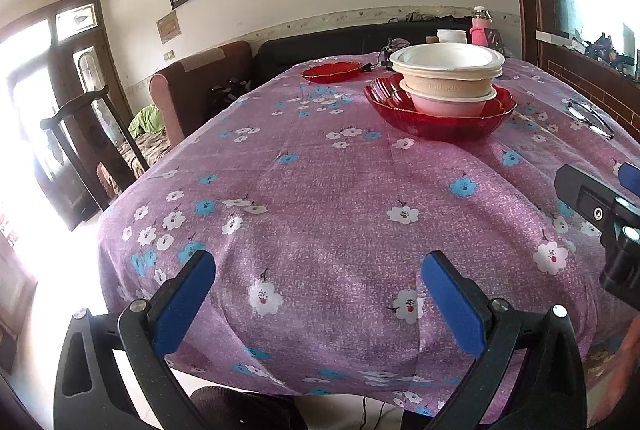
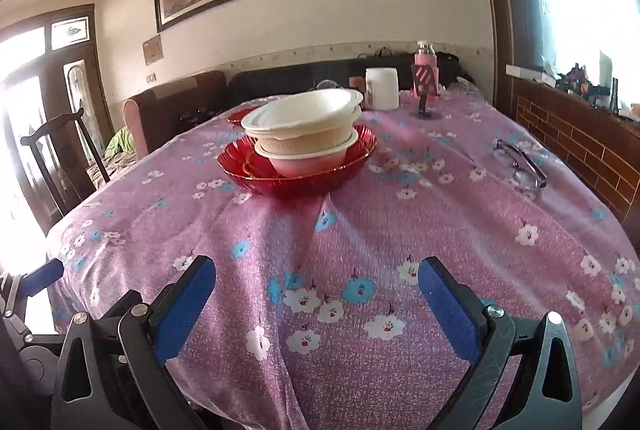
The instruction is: Organize plates and bowls
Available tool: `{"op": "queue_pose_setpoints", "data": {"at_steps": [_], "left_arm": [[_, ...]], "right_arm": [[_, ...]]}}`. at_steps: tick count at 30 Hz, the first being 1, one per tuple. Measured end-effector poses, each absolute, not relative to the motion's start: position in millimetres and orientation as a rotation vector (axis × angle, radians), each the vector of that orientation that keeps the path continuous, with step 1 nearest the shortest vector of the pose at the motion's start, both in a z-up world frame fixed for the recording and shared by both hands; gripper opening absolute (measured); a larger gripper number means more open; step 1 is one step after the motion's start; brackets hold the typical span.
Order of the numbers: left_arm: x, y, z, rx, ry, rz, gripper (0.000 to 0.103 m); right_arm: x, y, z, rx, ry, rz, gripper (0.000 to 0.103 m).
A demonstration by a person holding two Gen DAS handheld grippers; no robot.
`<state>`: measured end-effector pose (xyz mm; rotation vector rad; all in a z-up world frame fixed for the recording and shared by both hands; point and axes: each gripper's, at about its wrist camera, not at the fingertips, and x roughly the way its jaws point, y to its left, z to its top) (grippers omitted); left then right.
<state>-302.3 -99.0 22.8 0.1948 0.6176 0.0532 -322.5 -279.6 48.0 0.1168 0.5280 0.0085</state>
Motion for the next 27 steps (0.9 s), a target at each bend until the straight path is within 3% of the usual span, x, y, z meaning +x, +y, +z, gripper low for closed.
{"op": "queue_pose_setpoints", "data": {"at_steps": [27], "left_arm": [[-304.5, -99.8, 24.7, 0.190, 0.606, 0.038, 0.103]], "right_arm": [[-320.9, -283.6, 43.8, 0.122, 0.549, 0.013, 0.103]]}}
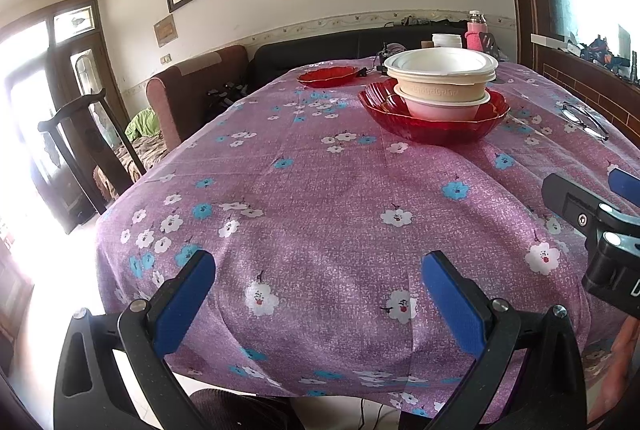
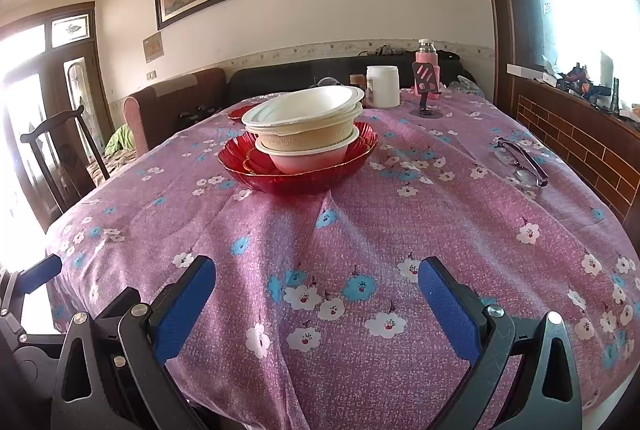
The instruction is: Organize plates and bowls
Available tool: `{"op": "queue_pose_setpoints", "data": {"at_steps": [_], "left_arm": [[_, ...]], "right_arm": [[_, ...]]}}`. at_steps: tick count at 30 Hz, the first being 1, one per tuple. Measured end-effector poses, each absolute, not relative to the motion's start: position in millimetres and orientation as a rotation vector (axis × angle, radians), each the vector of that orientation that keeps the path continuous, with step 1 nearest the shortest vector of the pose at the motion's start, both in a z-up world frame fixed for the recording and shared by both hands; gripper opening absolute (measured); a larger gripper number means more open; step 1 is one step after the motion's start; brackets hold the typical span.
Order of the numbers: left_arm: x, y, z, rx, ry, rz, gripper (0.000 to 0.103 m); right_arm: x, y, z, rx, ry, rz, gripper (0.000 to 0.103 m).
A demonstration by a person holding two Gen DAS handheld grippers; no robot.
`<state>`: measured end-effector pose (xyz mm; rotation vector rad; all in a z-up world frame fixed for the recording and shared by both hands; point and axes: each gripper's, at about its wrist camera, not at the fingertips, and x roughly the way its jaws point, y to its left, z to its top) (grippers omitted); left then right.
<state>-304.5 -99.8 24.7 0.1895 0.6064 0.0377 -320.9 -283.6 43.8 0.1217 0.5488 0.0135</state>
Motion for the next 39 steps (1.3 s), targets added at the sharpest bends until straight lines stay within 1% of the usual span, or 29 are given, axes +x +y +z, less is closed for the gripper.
{"op": "queue_pose_setpoints", "data": {"at_steps": [39], "left_arm": [[-303.1, -96.2, 24.3, 0.171, 0.615, 0.028, 0.103]], "right_arm": [[-316.1, -282.9, 41.7, 0.124, 0.569, 0.014, 0.103]]}}
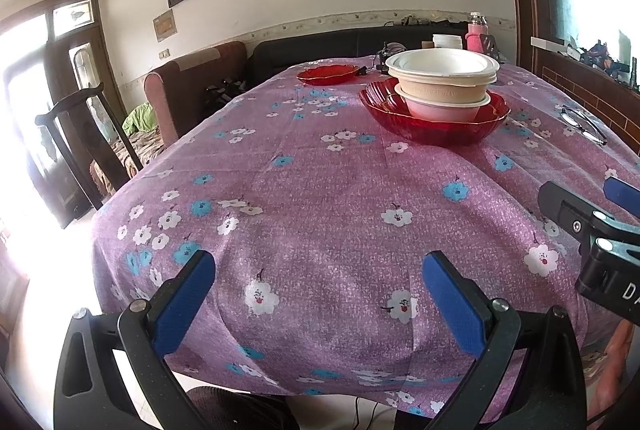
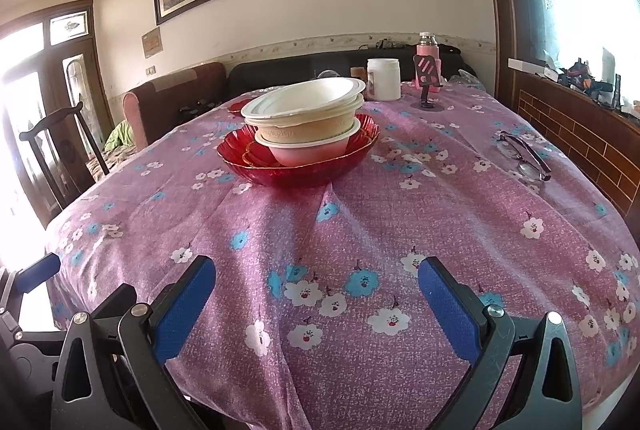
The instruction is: Organize plates and bowls
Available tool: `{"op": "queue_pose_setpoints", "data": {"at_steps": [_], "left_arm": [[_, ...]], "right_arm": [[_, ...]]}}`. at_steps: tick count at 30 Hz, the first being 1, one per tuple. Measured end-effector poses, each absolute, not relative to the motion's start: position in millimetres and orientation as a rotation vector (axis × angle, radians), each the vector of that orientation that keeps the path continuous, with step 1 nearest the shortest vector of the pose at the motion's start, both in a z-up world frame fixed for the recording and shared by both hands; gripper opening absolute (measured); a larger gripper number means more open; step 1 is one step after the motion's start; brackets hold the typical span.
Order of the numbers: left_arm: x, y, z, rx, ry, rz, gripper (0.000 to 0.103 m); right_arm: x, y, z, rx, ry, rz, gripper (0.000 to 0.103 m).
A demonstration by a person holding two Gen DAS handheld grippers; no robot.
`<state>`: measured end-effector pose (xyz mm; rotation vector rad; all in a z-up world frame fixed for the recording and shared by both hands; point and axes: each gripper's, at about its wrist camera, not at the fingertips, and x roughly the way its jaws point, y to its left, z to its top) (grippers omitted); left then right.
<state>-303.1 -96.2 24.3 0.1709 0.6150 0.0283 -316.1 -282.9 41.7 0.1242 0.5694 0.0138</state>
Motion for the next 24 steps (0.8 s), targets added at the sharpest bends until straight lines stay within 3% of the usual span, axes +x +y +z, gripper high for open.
{"op": "queue_pose_setpoints", "data": {"at_steps": [24], "left_arm": [[-299.1, -96.0, 20.5, 0.168, 0.641, 0.028, 0.103]], "right_arm": [[-313.7, -286.4, 39.1, 0.141, 0.586, 0.016, 0.103]]}}
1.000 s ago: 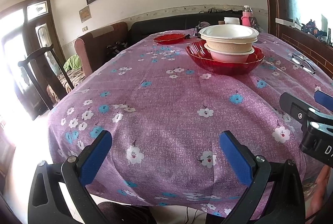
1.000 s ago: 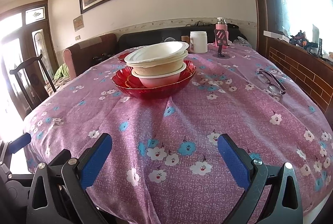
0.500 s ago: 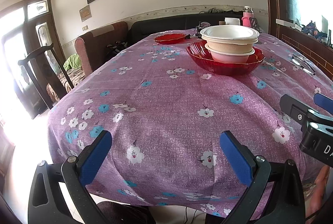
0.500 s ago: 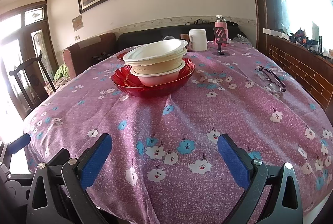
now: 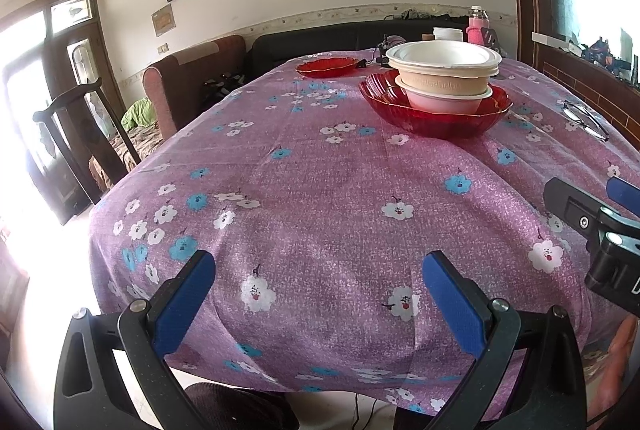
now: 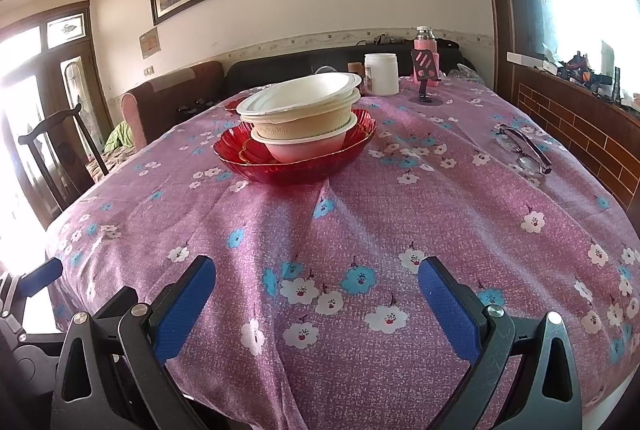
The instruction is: Organize plates and bowls
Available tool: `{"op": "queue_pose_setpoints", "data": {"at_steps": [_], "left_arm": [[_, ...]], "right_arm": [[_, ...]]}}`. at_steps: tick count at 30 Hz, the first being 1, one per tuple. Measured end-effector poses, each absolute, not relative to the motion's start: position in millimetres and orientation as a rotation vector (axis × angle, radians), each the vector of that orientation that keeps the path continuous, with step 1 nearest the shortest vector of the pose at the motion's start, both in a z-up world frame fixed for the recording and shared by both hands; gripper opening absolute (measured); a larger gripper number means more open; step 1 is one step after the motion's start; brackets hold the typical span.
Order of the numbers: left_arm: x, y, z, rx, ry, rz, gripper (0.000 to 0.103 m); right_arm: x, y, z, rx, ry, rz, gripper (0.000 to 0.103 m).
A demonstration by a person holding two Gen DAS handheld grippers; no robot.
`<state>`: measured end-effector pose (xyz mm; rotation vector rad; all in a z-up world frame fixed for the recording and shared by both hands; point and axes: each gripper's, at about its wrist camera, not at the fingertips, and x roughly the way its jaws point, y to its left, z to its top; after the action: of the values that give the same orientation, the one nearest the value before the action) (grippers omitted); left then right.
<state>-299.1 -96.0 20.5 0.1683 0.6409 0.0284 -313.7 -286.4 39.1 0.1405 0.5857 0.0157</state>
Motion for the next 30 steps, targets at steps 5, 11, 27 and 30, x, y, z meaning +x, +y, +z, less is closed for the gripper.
{"op": "queue_pose_setpoints", "data": {"at_steps": [5, 11, 27, 30], "left_arm": [[-299.2, -95.6, 20.6, 0.169, 0.641, 0.029, 0.103], [-299.4, -95.5, 20.6, 0.168, 0.641, 0.026, 0.103], [-299.6, -95.6, 19.1, 0.167, 0.645, 0.024, 0.103], [-299.5, -95.6, 19.1, 0.166, 0.645, 0.024, 0.103]], "right_arm": [[-314.3, -286.9, 39.4, 0.141, 0.583, 0.017, 0.103], [-314.3, -286.8, 39.5, 0.142, 0.585, 0.016, 0.103], [-313.4, -286.2, 36.8, 0.143, 0.592, 0.021, 0.103], [-313.6, -286.1, 36.7, 0.144, 0.591, 0.022, 0.103]]}}
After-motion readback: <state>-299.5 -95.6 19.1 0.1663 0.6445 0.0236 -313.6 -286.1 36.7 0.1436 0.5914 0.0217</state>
